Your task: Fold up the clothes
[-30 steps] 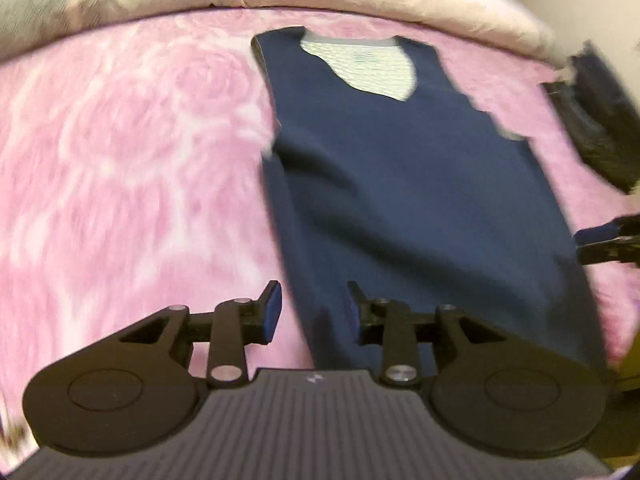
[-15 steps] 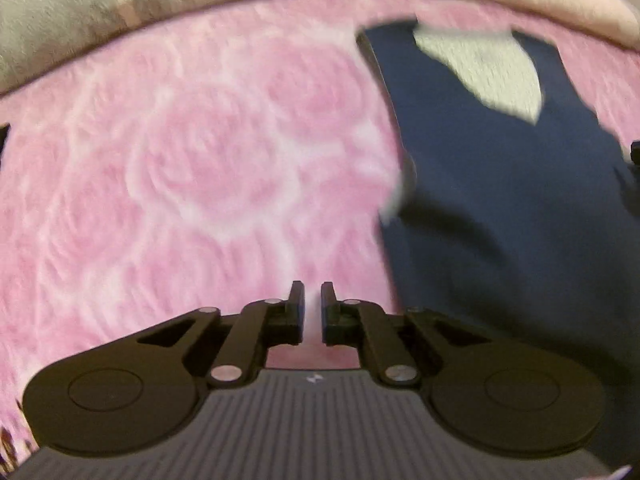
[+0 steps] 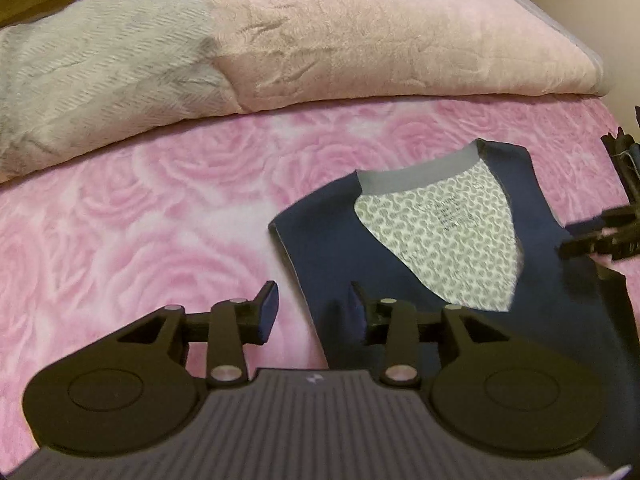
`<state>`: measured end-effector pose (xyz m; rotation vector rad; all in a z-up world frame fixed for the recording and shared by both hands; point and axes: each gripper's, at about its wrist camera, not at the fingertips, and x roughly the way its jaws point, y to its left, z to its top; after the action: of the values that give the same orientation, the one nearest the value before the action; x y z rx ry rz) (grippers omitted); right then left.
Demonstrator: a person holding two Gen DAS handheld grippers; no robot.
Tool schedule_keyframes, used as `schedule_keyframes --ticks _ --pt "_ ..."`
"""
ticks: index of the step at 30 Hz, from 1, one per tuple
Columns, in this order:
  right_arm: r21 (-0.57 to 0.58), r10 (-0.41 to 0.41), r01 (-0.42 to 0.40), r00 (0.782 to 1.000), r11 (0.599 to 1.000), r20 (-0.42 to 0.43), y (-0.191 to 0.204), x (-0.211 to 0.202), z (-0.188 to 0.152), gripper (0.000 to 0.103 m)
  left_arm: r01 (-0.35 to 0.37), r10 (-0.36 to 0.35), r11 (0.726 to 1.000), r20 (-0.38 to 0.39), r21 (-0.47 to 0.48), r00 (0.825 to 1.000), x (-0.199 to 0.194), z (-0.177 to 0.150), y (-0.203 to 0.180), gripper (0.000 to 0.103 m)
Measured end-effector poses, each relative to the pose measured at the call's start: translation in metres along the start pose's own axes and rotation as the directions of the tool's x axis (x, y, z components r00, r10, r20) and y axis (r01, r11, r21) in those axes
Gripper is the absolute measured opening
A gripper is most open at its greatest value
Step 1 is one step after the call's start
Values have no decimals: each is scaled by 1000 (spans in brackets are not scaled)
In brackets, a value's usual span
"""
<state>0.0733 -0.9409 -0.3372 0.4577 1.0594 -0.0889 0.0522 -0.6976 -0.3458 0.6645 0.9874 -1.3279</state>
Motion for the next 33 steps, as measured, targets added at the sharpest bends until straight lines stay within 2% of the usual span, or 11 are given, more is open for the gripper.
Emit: schedule_keyframes --ticks 2,3,7,12,15,22,23,25,28,30,33 --pt "6 -25 24 1000 1000 12 -1 -3 -1 25 10 -10 1000 11 -20 1000 4 4 7 34" --pt "9 -37 37 999 999 18 -2 -5 -1 0 16 -16 1000 22 -23 1000 5 7 10 34" --pt "-19 -86 87 996 996 37 -4 -10 5 0 37 -36 999 52 -16 998 14 22 17 34" --pt "16 -146 145 987 989 62 -13 -10 17 0 69 -69 998 -28 6 997 41 32 13 32" --pt "58 -154 151 987 987 55 -25 -8 25 0 71 -70 996 -23 50 997 47 34 7 5" --pt "-99 -89 98 992 990 92 -11 -16 43 1 104 -104 995 27 3 994 51 45 11 4" --pt "-135 -81 93 992 986 96 -6 -13 46 8 103 -103 995 15 -10 995 56 45 12 4" --pt "-183 -69 90 991 979 115 3 -9 51 69 103 -103 995 4 -16 995 61 43 15 4" --pt "-190 -50 73 991 979 122 8 1 57 69 102 -102 995 11 -12 995 57 39 19 12" --pt "-166 -50 69 992 984 115 5 11 61 68 98 -99 993 9 61 995 57 40 14 16" --pt "-126 -33 44 996 991 89 -1 25 66 45 93 -95 980 5 173 995 57 41 5 19"
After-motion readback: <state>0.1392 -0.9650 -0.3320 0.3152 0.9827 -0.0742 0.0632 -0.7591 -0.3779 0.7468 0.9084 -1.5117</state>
